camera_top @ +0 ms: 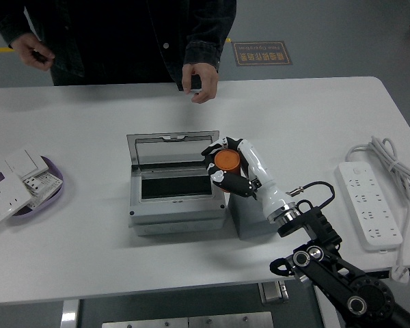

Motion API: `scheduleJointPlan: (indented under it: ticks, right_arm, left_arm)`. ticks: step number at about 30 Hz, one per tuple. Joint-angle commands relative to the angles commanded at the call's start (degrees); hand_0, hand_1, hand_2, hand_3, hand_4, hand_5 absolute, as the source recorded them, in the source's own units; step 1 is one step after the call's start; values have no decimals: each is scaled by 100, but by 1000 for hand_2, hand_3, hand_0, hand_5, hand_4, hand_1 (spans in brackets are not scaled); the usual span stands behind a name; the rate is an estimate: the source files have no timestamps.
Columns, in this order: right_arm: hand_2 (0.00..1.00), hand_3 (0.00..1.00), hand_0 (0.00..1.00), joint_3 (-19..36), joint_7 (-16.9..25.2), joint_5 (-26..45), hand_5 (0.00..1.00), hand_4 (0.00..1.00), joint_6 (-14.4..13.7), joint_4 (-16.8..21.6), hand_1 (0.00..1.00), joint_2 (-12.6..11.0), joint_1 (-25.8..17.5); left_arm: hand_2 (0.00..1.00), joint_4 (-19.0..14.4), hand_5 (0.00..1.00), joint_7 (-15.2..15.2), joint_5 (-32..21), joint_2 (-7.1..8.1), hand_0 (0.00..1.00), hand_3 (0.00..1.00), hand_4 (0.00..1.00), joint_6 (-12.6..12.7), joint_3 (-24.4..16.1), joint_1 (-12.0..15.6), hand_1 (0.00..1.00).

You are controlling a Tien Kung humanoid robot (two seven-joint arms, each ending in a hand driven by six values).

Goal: Pick up the cylinder from the cube,place it in the box,flap close box

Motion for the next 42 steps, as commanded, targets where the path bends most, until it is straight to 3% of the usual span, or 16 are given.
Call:
scheduleJointPlan:
  ticks: [2,3,8,9,18,20,21,26,27,32,33,38,39,42]
  right_arm:
    - [420,361,321,-146,-227,-304,2,89,11,-5,375,91,192]
    - [412,356,148,-183,-304,-410,2,2,16,-9,277,119,245]
    - [412,356,148,-335,-1029,-1468,2,2,350,-111,277,357,651]
    - [410,357,50,-367,-1184,-1691,2,2,452,-148,206,389,721]
    - [424,374,57,-750,-2302,-3379,2,2,1018,-232,216,556,1120]
    - [424,374,57,-833,-2436,-3691,2,2,1084,-210,216,577,1186]
    - [444,408,73,-865,-2478,-3824,2,58,1110,-200,238,585,1213]
    - [444,408,73,-976,-2610,-4440,2,58,1242,-202,238,615,1332]
    - [497,511,233,-997,-2625,-4526,2,311,1273,-223,373,619,1356]
    - [497,511,233,-1066,-2653,-4602,2,311,1380,-332,373,626,1434]
    - [580,641,528,-1080,-2653,-4593,2,533,1398,-359,570,627,1448]
    - [580,641,528,-1085,-2644,-4524,2,533,1623,-457,570,645,1441]
    - [658,683,756,-1070,-2650,-4523,238,530,1691,-468,663,645,1428]
    - [658,683,756,-1026,-2640,-4533,238,530,1797,-477,663,645,1393]
  left_arm:
    - [591,0,281,20,30,6,634,651,720,4,-33,2,667]
    - [592,0,284,24,37,8,634,650,721,5,-41,3,667]
    - [592,0,284,52,79,14,634,650,721,10,-86,1,667]
    - [592,0,289,56,83,15,634,651,722,11,-90,-2,667]
    - [593,0,295,73,108,24,634,650,725,13,-112,-17,667]
    - [593,0,295,72,114,28,634,650,725,12,-115,-20,667]
    - [593,0,296,72,116,29,634,650,726,11,-116,-22,666]
    - [593,0,296,69,122,36,634,650,726,9,-118,-31,666]
    - [593,0,296,69,122,38,634,650,725,8,-114,-33,667]
    - [593,0,296,68,127,40,634,650,725,7,-115,-41,667]
    - [593,0,298,68,127,41,634,650,725,7,-114,-42,666]
    - [593,0,298,70,136,42,634,650,725,6,-117,-36,666]
    - [593,0,298,70,137,41,634,650,724,6,-117,-32,667]
    - [593,0,298,73,138,36,634,650,724,5,-114,-25,667]
